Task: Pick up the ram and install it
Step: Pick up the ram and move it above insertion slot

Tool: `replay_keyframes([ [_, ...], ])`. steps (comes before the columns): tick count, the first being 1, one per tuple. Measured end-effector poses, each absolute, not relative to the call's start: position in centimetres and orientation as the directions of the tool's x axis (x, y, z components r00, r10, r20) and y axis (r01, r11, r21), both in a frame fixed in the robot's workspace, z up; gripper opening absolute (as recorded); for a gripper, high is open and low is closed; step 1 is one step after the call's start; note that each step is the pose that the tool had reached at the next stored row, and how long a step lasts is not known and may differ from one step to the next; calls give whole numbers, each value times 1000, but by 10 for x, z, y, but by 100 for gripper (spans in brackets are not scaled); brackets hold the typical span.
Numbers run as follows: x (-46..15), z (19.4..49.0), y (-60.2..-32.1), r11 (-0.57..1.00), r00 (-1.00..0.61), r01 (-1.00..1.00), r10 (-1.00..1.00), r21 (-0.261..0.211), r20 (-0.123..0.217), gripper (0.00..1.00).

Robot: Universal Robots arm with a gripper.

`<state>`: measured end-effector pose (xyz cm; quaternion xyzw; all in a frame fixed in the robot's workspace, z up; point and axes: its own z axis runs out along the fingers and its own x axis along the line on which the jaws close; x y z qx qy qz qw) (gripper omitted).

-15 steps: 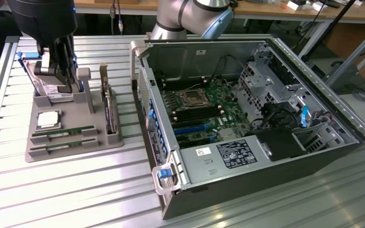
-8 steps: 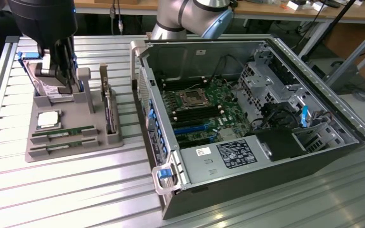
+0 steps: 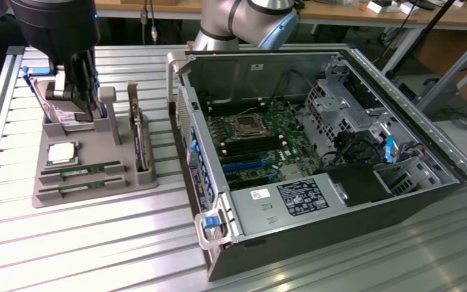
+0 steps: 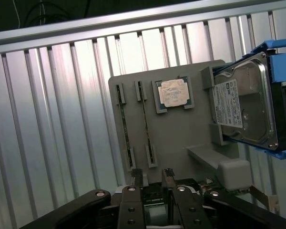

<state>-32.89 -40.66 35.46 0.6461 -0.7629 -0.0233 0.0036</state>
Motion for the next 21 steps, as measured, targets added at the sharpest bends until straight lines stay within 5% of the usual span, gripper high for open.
replay_keyframes([
  [21,-329,345,-408,161,-162,-986,-986,41,-29,30],
])
